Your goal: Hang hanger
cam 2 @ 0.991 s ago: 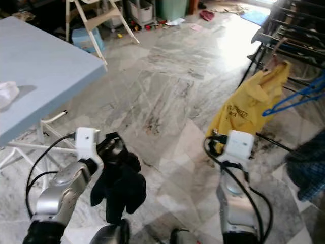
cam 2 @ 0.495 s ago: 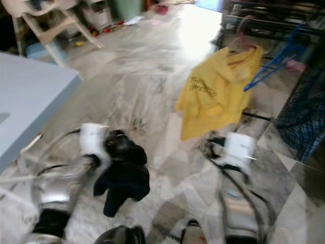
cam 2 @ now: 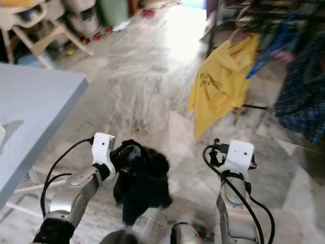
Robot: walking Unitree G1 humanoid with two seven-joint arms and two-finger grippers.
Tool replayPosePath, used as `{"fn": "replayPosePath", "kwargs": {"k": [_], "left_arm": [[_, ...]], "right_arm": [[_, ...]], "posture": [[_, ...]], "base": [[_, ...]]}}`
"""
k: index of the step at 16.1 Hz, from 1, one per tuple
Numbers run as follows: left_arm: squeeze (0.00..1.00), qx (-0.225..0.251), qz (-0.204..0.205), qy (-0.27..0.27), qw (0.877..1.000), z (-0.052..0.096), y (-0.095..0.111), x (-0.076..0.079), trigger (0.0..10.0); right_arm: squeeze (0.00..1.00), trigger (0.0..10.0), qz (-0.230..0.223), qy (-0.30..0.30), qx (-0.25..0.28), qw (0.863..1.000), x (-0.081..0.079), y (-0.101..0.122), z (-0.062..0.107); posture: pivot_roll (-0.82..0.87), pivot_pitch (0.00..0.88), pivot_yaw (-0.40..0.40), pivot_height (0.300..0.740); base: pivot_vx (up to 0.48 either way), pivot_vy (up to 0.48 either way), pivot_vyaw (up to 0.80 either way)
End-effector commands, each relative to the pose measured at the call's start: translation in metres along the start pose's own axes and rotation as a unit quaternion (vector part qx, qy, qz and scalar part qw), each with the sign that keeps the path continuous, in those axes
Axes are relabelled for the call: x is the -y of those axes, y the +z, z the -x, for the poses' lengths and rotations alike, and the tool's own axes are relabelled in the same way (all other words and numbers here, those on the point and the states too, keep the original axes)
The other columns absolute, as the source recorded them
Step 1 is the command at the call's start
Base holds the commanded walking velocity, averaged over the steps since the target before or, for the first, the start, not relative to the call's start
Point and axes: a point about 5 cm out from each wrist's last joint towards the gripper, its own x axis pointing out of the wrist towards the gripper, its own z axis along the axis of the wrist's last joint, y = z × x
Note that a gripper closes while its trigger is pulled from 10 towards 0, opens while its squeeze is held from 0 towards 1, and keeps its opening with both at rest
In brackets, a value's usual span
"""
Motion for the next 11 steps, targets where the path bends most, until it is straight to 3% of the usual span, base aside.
{"fn": "replayPosePath", "kwargs": {"k": [1,3,6,8,11], "left_arm": [[0.00,0.000,-0.008,0.008,1.000,0.004,-0.003,-0.007,10.0],[0.00,0.007,0.007,0.053,0.999,0.003,-0.006,-0.008,10.0],[0.00,0.004,-0.002,0.065,0.998,0.006,-0.010,-0.009,10.0],[0.00,0.007,-0.006,0.081,0.997,0.011,-0.010,-0.013,10.0],[0.00,0.010,-0.008,0.095,0.995,0.013,-0.010,-0.014,10.0]], "right_arm": [[0.00,10.0,-0.003,0.012,0.005,1.000,-0.007,0.001,0.001],[0.00,10.0,0.024,0.047,-0.004,0.999,-0.013,0.000,-0.003],[0.00,10.0,0.029,0.054,-0.006,0.998,-0.018,0.002,-0.007],[0.00,10.0,0.069,0.078,0.014,0.994,-0.029,0.005,-0.011],[0.00,10.0,0.057,0.130,0.010,0.990,-0.044,0.004,-0.008]], "posture": [[-0.15,0.190,0.032,0.740],[-0.13,0.186,0.013,0.740],[-0.10,0.192,0.007,0.740],[-0.08,0.200,0.003,0.740],[-0.06,0.208,-0.016,0.740]], "base": [[0.000,0.000,0.00],[0.000,0.000,0.00],[0.000,0.000,0.00],[0.000,0.000,0.00],[-0.084,0.000,0.00]]}}
